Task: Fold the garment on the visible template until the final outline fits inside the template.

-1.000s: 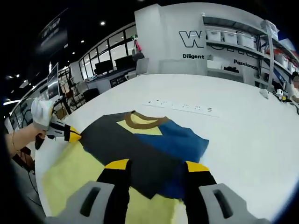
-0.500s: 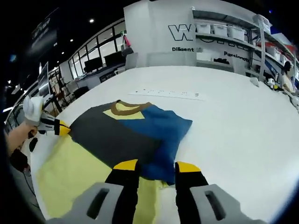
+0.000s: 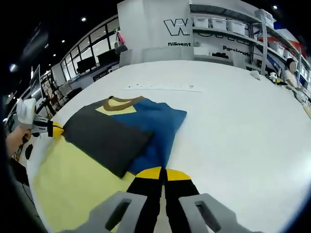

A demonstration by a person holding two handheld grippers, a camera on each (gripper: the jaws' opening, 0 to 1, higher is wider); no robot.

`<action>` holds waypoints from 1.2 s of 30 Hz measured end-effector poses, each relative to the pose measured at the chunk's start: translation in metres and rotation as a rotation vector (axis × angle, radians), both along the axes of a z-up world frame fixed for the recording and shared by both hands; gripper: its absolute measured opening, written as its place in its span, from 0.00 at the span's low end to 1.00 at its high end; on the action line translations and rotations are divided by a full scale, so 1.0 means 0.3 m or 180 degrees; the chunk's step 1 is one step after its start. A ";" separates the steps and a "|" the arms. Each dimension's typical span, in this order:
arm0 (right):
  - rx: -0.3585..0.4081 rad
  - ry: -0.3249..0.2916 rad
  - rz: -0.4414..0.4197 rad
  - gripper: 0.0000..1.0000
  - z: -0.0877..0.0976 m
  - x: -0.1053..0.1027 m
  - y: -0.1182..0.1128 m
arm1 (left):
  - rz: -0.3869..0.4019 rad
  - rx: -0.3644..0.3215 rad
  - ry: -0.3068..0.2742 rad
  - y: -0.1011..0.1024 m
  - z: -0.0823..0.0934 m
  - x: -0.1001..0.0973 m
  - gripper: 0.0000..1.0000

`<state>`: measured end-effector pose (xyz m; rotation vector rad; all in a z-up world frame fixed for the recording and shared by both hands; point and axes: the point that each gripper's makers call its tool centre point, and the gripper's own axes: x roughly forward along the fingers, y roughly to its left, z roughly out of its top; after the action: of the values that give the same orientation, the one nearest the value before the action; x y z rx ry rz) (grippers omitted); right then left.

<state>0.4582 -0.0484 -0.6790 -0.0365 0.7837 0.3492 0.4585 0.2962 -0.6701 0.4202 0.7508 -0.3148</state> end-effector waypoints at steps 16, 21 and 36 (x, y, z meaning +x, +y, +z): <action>0.0142 -0.0249 -0.0158 0.12 0.113 0.140 -0.003 | 0.0073 -0.0165 0.0014 0.006 -0.002 0.002 0.05; 0.0127 -0.0307 -0.0153 0.12 0.127 0.222 -0.004 | -0.0002 -0.0025 -0.0009 -0.002 -0.003 0.003 0.05; 0.0172 -0.0077 -0.0330 0.14 0.022 0.359 -0.014 | 0.0006 -0.0049 -0.0006 -0.001 -0.004 0.002 0.05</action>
<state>0.5659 -0.0526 -0.6723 0.0503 0.7488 0.2709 0.4592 0.2960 -0.6712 0.4053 0.7464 -0.3180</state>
